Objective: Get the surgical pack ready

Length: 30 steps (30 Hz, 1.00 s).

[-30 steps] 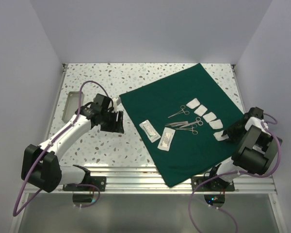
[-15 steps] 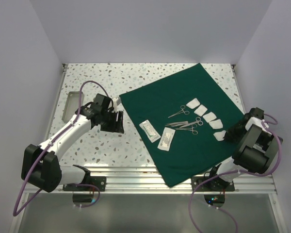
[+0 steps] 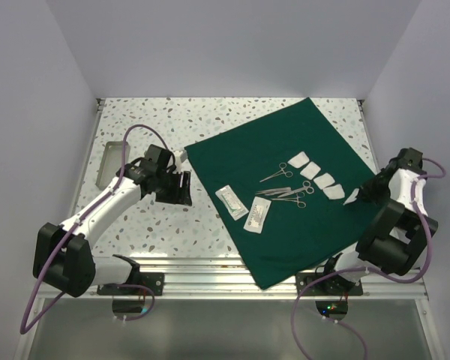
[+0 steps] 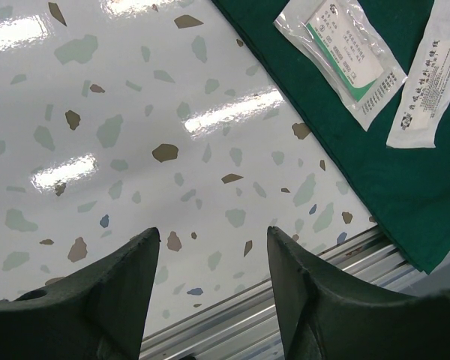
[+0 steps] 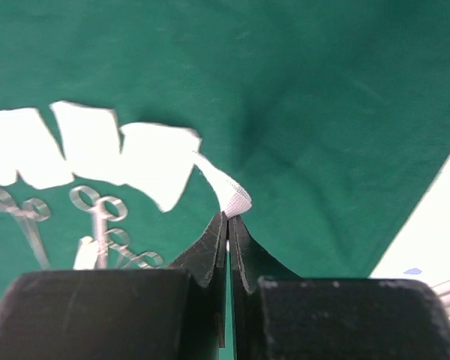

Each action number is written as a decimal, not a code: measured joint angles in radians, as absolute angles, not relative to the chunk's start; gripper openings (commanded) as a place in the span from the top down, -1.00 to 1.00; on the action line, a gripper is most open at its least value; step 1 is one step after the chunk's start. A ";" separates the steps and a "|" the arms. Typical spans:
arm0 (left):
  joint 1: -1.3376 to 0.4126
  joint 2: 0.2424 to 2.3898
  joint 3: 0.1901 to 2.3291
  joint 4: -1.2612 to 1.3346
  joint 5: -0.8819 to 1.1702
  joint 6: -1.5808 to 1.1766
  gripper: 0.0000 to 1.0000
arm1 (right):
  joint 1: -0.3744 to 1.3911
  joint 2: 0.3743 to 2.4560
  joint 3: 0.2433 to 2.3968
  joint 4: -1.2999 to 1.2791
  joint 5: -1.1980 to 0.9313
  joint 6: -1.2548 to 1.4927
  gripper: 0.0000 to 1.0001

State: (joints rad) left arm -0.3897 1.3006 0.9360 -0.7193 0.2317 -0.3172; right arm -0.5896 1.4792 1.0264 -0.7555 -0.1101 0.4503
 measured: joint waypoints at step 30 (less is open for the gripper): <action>-0.390 1.301 0.936 -0.719 0.231 -0.317 -0.26 | -0.525 1.656 1.022 -0.519 -0.455 0.685 1.00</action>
